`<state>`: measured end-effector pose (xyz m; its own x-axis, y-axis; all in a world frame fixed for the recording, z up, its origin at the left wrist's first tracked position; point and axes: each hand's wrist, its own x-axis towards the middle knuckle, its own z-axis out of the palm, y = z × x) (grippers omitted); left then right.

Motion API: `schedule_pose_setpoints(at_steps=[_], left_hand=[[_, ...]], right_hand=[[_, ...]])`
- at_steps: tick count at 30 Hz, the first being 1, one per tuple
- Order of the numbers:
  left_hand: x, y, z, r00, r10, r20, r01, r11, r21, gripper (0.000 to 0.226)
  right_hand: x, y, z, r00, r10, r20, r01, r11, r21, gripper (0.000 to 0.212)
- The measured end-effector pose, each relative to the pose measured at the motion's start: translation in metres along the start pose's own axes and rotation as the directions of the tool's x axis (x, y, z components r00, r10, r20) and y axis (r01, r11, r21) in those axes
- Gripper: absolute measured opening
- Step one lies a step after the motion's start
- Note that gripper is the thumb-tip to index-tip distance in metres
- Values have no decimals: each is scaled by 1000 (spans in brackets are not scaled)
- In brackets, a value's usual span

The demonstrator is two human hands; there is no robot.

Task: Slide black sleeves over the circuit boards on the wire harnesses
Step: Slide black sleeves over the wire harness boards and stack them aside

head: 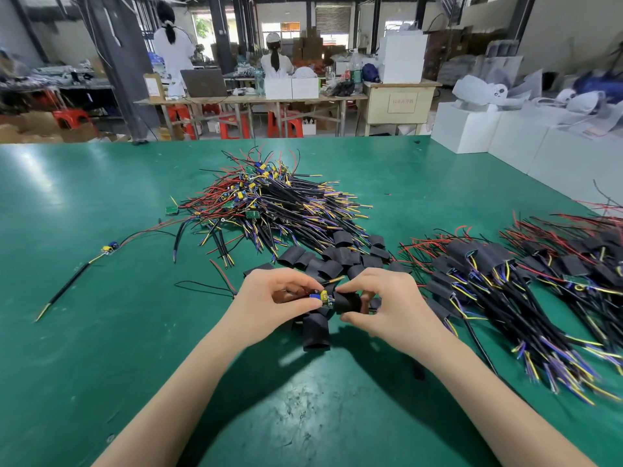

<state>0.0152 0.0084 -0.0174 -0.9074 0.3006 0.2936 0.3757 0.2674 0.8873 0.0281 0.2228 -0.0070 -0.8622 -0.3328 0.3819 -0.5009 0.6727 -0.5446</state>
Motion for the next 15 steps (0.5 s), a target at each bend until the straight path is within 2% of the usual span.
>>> schedule_pose_setpoints(at_steps=[7,15], left_hand=[[-1,3,-2,994,102,35,-101,995,-21,23],[-1,3,0,1000,-23,16,25,990,-141,14]], right_hand=[[0,1,-2,999,51,-7,-51,997,62,33],[0,-2,1,999,5,-52,-1,997,82,33]])
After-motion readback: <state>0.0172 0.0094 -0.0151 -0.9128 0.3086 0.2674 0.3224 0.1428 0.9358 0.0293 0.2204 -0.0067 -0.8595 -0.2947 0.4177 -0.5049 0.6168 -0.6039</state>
